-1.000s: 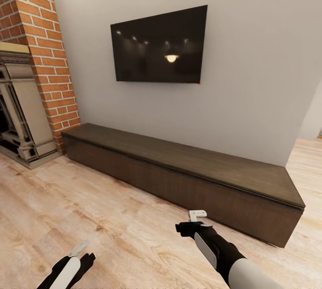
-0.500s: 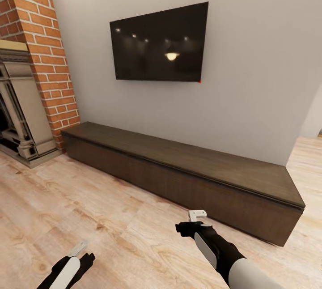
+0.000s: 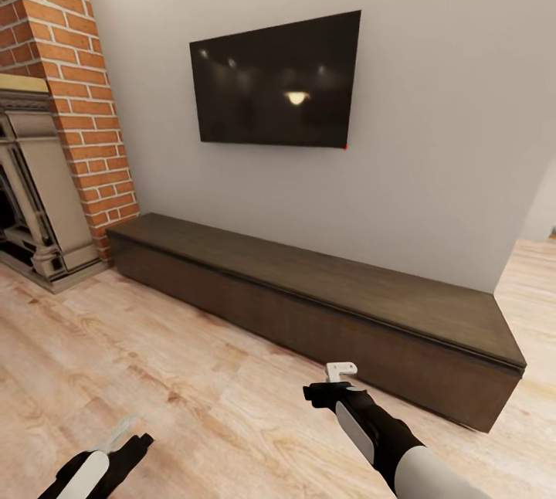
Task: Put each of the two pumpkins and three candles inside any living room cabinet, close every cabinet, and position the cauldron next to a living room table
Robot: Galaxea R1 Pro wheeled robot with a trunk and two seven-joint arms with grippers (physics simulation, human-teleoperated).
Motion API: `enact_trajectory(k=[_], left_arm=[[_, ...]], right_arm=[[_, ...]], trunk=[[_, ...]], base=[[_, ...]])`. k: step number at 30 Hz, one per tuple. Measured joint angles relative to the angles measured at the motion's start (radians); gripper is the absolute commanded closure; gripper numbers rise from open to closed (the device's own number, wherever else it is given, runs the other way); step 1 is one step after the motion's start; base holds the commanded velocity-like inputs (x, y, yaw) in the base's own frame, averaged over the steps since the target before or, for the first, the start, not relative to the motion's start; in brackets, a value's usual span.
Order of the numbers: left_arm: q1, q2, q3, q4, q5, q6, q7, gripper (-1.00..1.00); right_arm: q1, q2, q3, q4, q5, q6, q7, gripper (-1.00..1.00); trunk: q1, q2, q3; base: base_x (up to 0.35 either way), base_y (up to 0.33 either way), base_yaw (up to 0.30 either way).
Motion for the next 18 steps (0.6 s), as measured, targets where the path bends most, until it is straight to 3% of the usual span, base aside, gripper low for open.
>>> enact_trajectory(k=[18], left_arm=[[-0.001,0.007,0.000,0.012,0.005,0.001,-0.018,-1.00]], right_arm=[[0.000,0.003,0.001,0.001,0.001,0.004,-0.006,-1.00]], trunk=[[-0.069,0.126,0.050]], base=[[0.000,0.000,0.258]])
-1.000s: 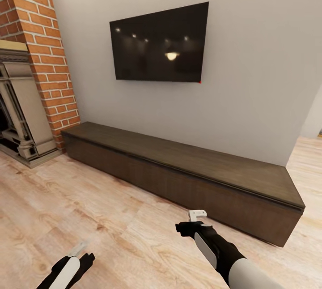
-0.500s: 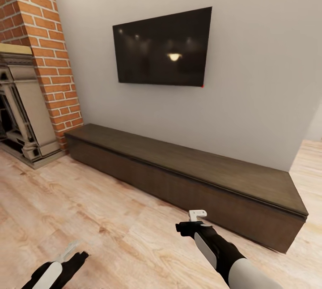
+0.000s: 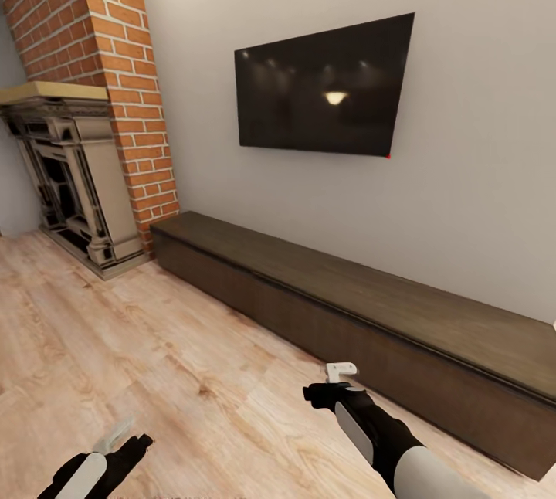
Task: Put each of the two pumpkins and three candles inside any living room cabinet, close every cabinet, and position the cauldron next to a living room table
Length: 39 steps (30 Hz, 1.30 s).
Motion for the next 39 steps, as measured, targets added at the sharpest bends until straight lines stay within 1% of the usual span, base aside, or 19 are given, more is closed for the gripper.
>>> enact_trajectory(k=[4,11,24,26,28,31,36,39], left_arm=[[0.000,0.001,0.000,0.005,0.000,-0.001,-0.001,-1.00],[0.000,0.001,0.000,0.007,0.000,-0.001,-0.001,-1.00],[0.001,0.000,0.000,0.008,0.000,-0.001,-0.001,-1.00],[0.000,0.000,0.000,0.007,0.000,-0.001,-0.001,-1.00],[0.000,-0.001,0.000,0.007,-0.001,-0.002,-0.001,-1.00],[0.001,-0.001,-0.001,0.018,-0.002,-0.005,-0.002,-1.00],[0.000,0.000,-0.001,0.038,-0.008,-0.008,-0.004,-1.00],[0.000,0.001,-0.001,0.066,-0.007,-0.008,-0.004,-1.00]], right_arm=[[0.000,0.003,0.000,0.000,0.000,-0.005,0.004,-1.00],[0.000,0.003,0.000,-0.001,0.000,-0.008,0.007,-1.00],[0.000,0.005,0.001,-0.001,0.000,-0.006,0.000,-1.00],[0.000,0.006,0.001,-0.001,0.000,-0.006,0.000,-1.00],[0.000,0.006,0.001,-0.001,0.000,-0.006,0.000,-1.00],[0.000,0.006,0.003,-0.001,0.001,-0.006,-0.001,-1.00],[0.000,0.007,0.039,0.000,0.000,-0.007,-0.006,-1.00],[0.000,0.005,0.051,0.000,0.000,-0.008,-0.005,-1.00]], trunk=[[-0.015,0.028,0.010],[-0.042,0.077,0.031],[-0.092,0.168,0.072],[-0.092,0.168,0.072],[-0.100,0.182,0.078],[-0.100,0.182,0.078],[-0.100,0.182,0.078],[-0.100,0.182,0.078]], base=[[0.000,0.000,0.239],[0.000,0.000,0.092],[0.000,0.000,0.261],[0.000,0.000,0.275],[0.000,0.000,0.275],[0.000,0.000,0.275],[0.101,0.000,0.264],[0.291,0.000,0.084]])
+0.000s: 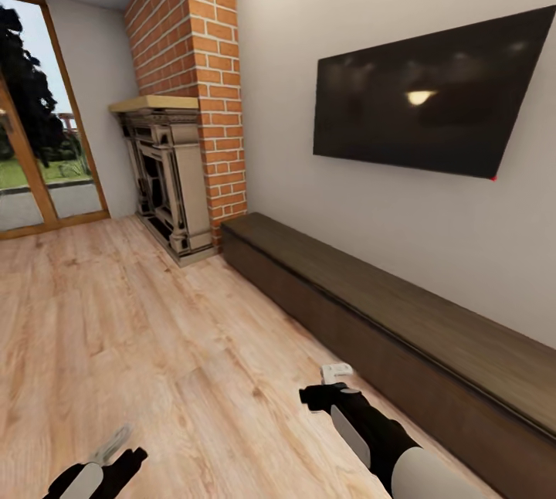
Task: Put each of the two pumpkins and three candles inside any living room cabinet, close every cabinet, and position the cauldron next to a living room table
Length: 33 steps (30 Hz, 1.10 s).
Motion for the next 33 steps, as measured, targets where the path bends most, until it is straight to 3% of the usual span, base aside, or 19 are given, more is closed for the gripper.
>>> enact_trajectory(k=[10,33], left_arm=[[0.000,0.000,0.000,0.011,0.003,0.000,0.000,-1.00],[0.000,0.000,0.002,0.026,0.003,-0.003,0.000,-1.00]], right_arm=[[0.000,-0.001,0.004,0.001,0.000,-0.001,0.003,-1.00],[0.000,0.000,0.005,0.000,0.000,-0.003,-0.001,-1.00]], trunk=[[0.000,0.000,0.000],[0.000,0.000,0.000]], base=[[0.322,0.068,0.044],[0.308,0.177,0.266]])
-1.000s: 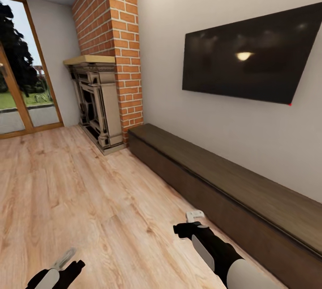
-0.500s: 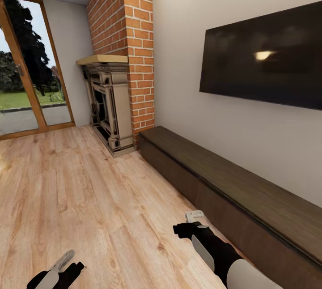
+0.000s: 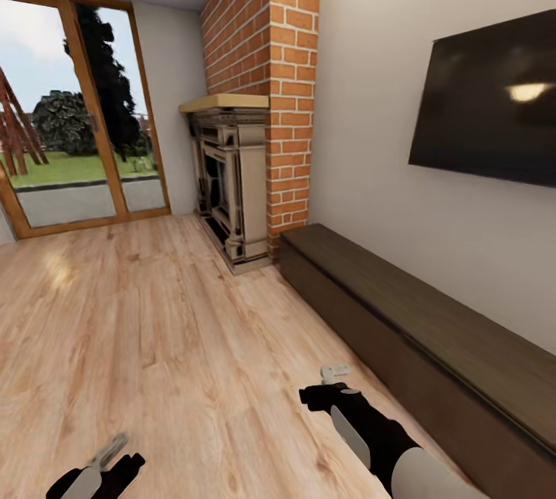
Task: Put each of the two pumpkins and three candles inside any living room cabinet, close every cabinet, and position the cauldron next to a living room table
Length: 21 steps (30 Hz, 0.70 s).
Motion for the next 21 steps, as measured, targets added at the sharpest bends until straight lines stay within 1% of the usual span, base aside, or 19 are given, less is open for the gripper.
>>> enact_trajectory(k=[9,21], left_arm=[[0.000,0.000,-0.001,0.000,0.000,-0.001,0.000,-1.00],[0.000,0.000,-0.002,0.001,0.000,-0.002,0.000,-1.00]], right_arm=[[0.000,0.000,0.000,0.003,0.000,0.000,0.000,-1.00],[0.000,0.000,0.000,0.003,0.000,0.000,0.000,-1.00]], trunk=[[0.000,0.000,0.000],[0.000,0.000,0.000]], base=[[0.300,0.196,0.275],[0.300,0.138,0.275]])
